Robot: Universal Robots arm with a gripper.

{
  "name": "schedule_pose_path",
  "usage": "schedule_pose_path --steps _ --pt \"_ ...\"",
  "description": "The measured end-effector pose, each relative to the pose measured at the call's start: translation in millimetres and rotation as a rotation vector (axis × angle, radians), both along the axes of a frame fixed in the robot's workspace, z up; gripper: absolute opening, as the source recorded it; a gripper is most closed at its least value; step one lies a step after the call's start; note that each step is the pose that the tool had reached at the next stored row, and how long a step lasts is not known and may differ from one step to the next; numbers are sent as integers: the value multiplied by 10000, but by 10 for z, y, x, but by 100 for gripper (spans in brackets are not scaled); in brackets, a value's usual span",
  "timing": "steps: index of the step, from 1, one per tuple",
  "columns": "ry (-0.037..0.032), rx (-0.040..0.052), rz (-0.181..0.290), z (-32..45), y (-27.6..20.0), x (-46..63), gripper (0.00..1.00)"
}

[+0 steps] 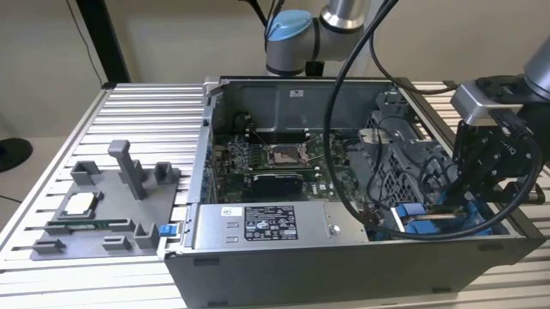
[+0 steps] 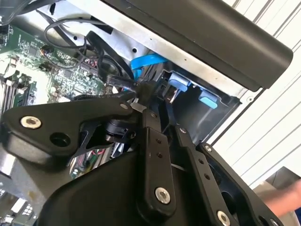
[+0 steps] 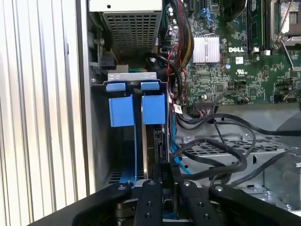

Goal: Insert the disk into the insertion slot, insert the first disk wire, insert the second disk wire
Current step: 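Insert the first disk wire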

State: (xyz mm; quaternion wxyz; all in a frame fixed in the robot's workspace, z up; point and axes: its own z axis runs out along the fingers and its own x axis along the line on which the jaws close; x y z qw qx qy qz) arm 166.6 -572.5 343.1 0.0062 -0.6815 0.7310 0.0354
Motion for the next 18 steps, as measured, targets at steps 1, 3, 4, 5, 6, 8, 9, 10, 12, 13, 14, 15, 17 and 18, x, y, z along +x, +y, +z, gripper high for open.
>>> schedule_pose_path --steps 1,3,4,5,6,8,9,10,12,13,14,15,17,18 --pt "-1 4 1 -4 0 4 0" --pt "-3 9 1 -11 0 12 0" --pt "-4 9 0 -15 0 13 0" --pt "-5 8 0 -18 0 13 0" --pt "-6 5 -1 -21 0 13 0" --pt "-6 11 0 -29 -1 13 0" --pt "-6 12 0 -32 0 13 0" --pt "-6 21 1 -38 0 13 0" --pt "-6 39 1 -41 -1 14 0" --pt "-7 63 6 -41 -1 14 0" --pt "-7 77 10 -42 -1 13 0" --pt "-7 84 13 -47 0 13 0" --pt "-12 96 15 -79 -1 11 0" --pt "-14 92 16 -91 -1 11 0"
